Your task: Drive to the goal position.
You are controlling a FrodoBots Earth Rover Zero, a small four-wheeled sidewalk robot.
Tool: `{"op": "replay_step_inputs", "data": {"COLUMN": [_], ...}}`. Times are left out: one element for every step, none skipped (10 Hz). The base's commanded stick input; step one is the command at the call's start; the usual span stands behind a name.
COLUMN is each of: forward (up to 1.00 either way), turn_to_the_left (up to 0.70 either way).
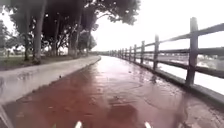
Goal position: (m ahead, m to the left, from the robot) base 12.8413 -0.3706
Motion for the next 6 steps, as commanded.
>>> {"op": "replay_step_inputs", "data": {"forward": [0.5, 0.5, 0.5, 0.5, 0.5, 0.5], "turn_to_the_left": [0.0, 0.0, 0.0, 0.0, 0.0, 0.0]}}
